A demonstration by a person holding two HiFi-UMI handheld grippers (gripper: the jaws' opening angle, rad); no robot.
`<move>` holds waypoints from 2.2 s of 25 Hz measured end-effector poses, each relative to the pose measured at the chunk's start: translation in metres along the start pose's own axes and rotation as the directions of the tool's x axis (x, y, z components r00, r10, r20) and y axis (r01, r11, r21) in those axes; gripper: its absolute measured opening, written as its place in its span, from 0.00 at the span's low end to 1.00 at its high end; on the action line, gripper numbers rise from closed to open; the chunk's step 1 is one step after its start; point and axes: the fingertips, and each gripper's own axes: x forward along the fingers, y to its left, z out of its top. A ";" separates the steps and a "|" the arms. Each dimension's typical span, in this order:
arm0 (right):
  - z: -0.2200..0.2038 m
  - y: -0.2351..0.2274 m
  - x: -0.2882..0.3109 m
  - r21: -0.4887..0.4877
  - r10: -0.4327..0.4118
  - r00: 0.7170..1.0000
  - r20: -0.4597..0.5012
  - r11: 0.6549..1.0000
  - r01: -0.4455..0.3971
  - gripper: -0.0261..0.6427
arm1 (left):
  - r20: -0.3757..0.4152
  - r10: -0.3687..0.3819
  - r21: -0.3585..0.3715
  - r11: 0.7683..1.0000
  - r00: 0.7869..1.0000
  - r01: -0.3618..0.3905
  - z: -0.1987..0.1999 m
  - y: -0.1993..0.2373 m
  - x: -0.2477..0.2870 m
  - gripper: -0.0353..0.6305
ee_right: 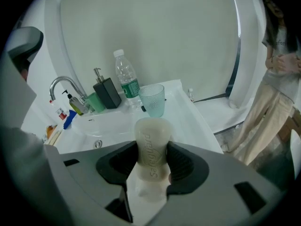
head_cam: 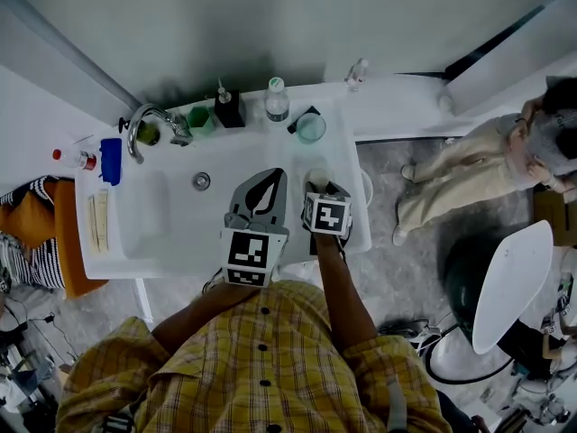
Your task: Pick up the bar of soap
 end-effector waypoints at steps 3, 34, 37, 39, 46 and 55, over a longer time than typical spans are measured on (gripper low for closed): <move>0.001 0.002 -0.009 0.008 0.018 0.999 0.027 1.000 -0.018 0.35 | 0.004 -0.008 0.005 1.000 1.000 0.008 0.001 -0.005 -0.001 0.07; 0.074 0.026 -0.173 -0.085 0.062 0.864 0.500 0.996 -0.022 0.35 | 0.060 -0.040 0.031 0.999 0.997 0.038 0.018 -0.036 -0.020 0.07; 0.085 0.032 -0.191 -0.098 0.077 0.830 0.552 0.995 -0.028 0.35 | 0.070 -0.032 0.034 0.999 0.997 0.030 0.021 -0.036 -0.022 0.07; 0.089 0.032 -0.201 -0.101 0.074 0.807 0.587 0.995 -0.018 0.35 | 0.070 -0.032 0.032 0.999 0.997 0.030 0.021 -0.036 -0.023 0.07; 0.096 0.035 -0.226 -0.111 0.056 0.741 0.669 0.994 0.025 0.35 | 0.086 -0.034 0.035 0.999 0.996 0.031 0.025 -0.039 -0.029 0.07; 0.090 0.034 -0.229 -0.092 0.038 0.737 0.675 0.995 0.033 0.35 | 0.096 -0.043 0.045 0.998 0.994 0.039 0.025 -0.044 -0.032 0.07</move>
